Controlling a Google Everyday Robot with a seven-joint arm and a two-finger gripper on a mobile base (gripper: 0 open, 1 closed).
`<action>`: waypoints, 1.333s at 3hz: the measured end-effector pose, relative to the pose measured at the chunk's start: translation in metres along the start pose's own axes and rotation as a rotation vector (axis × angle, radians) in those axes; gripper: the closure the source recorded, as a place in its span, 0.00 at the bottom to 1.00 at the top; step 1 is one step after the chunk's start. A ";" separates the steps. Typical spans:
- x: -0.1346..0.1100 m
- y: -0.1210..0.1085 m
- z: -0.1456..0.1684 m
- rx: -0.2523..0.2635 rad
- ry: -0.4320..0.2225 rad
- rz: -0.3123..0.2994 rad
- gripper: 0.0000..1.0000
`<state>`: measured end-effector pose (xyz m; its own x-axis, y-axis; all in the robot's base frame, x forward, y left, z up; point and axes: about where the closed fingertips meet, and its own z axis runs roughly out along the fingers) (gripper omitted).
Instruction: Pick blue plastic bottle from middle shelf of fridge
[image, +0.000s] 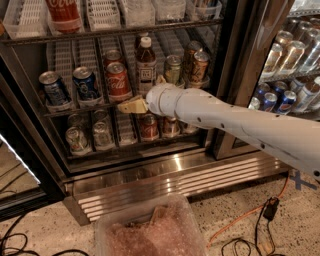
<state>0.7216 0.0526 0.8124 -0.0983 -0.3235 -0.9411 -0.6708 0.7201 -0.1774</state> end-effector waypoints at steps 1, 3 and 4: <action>-0.003 -0.008 -0.001 0.033 -0.018 0.024 0.00; -0.005 -0.015 -0.001 0.071 -0.030 0.038 0.18; -0.006 -0.016 0.001 0.074 -0.029 0.033 0.25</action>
Offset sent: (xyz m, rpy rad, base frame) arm 0.0120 -0.0182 0.0092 0.0540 -0.0225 -0.0983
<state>0.7336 0.0439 0.8208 -0.0975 -0.2812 -0.9547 -0.6110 0.7741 -0.1656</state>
